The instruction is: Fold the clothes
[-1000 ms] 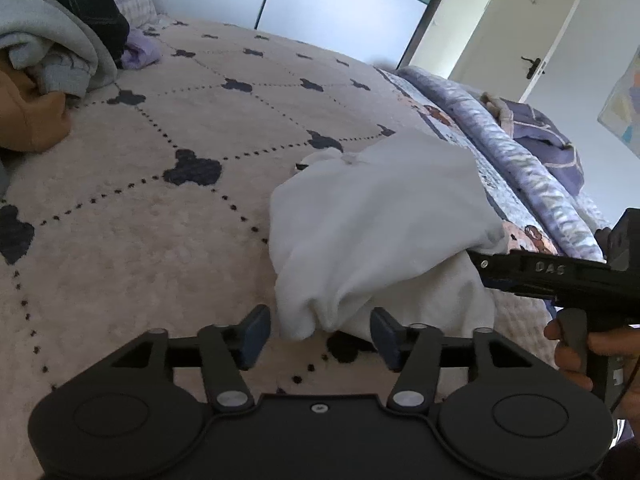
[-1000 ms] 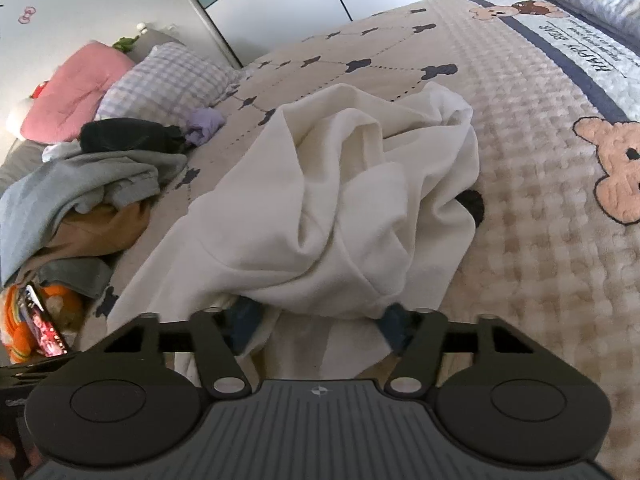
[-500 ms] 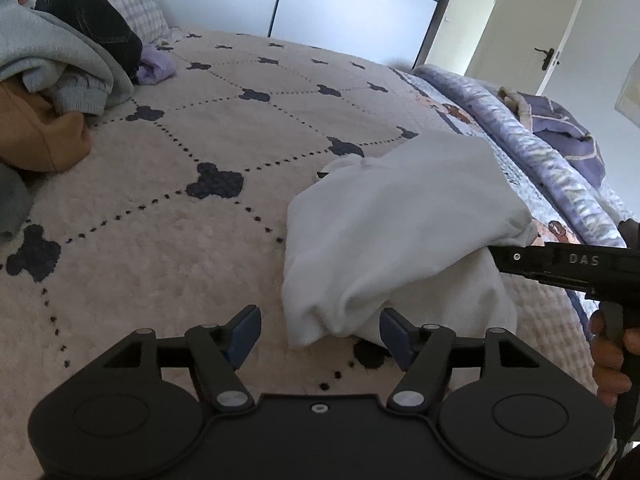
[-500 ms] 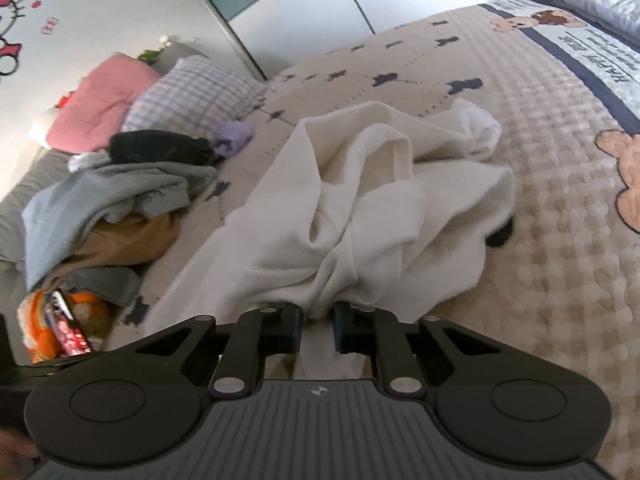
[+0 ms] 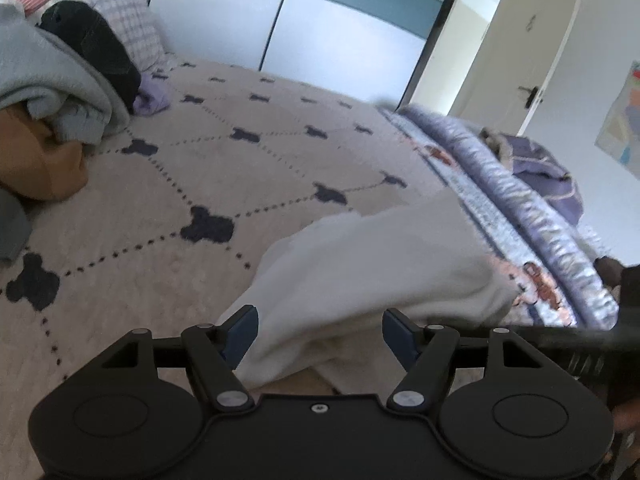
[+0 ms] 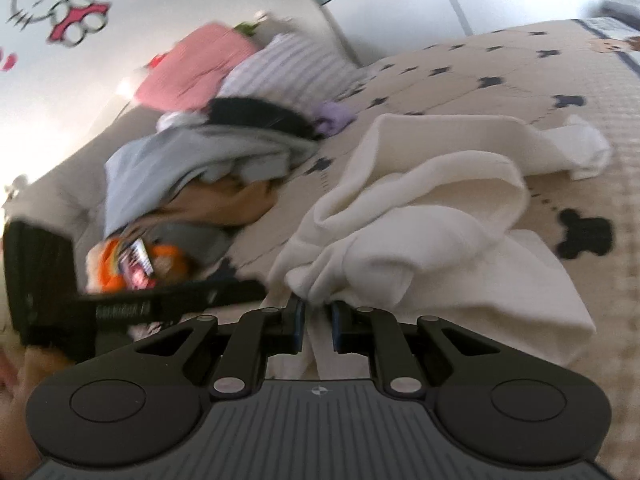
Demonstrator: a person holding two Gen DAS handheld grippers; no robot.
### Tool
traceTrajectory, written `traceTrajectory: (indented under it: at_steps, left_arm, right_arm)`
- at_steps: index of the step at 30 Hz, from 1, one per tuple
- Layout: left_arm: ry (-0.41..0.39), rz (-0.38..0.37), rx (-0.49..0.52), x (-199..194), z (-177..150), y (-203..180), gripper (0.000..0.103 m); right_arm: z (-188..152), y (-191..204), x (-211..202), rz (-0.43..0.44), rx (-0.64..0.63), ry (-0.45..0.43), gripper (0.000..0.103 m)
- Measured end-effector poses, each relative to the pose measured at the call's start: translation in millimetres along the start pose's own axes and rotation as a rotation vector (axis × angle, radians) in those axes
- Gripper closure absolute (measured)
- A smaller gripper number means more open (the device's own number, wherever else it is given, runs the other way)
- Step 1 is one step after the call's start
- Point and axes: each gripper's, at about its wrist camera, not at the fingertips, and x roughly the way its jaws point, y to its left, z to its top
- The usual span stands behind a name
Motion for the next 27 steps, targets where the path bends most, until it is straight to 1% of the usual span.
traceTrajectory:
  at_steps: [1,3,5,6,10,11,12,13,14,16,18,23,26,27]
  left_arm:
    - [-0.008,-0.006,0.003,-0.5,1.1,-1.3,0.037]
    - [-0.014,-0.020,0.007,-0.6,2.1,-4.3,0.037]
    - [-0.012,-0.025,0.014,0.7,2.2,-7.2,0.037]
    - [-0.010,-0.026,0.017,1.7,2.0,-8.6,0.037]
    - [0.002,-0.029,0.024,6.5,2.8,-11.4,0.037]
    - [0.004,-0.032,0.025,7.6,3.4,-12.1,0.037]
    - [0.005,-0.035,0.027,8.7,4.2,-12.9,0.037]
    - [0.005,-0.039,0.027,9.4,4.5,-12.5,0.037]
    - [0.007,-0.045,0.027,10.5,5.1,-13.1,0.037]
    - [0.006,-0.055,0.030,13.3,6.2,-16.3,0.036]
    - [0.002,-0.066,0.035,15.2,7.0,-20.0,0.036]
    - [-0.025,-0.107,0.035,19.7,13.1,-32.0,0.036]
    - [-0.036,-0.146,0.056,21.4,17.5,-42.8,0.036]
    - [-0.037,-0.159,0.068,22.9,17.5,-47.0,0.036]
  right_arm:
    - [-2.8,4.4,3.5,0.026,-0.015,0.022,0.101]
    - [-9.4,15.5,10.6,0.068,-0.053,0.059,0.101]
    - [-17.4,27.7,18.5,0.071,-0.104,0.098,0.101]
    - [-21.3,33.4,22.2,0.070,-0.129,0.116,0.099]
    - [-31.3,36.7,29.0,0.045,-0.150,0.164,0.079]
    - [-31.7,36.3,27.8,0.042,-0.149,0.166,0.077]
    - [-30.6,35.5,24.7,0.043,-0.147,0.160,0.071]
    - [-29.5,34.7,21.7,0.044,-0.144,0.155,0.064]
    - [-28.4,33.8,18.6,0.045,-0.141,0.150,0.060]
    - [-26.2,32.2,12.5,0.047,-0.136,0.139,0.046]
    - [-24.0,30.5,6.4,0.049,-0.131,0.129,0.041]
    - [-18.4,30.1,-12.4,0.049,-0.150,0.098,0.037]
    - [-15.1,26.3,-26.2,0.038,-0.148,0.072,0.035]
    - [-14.0,25.1,-30.2,0.019,-0.152,0.058,0.028]
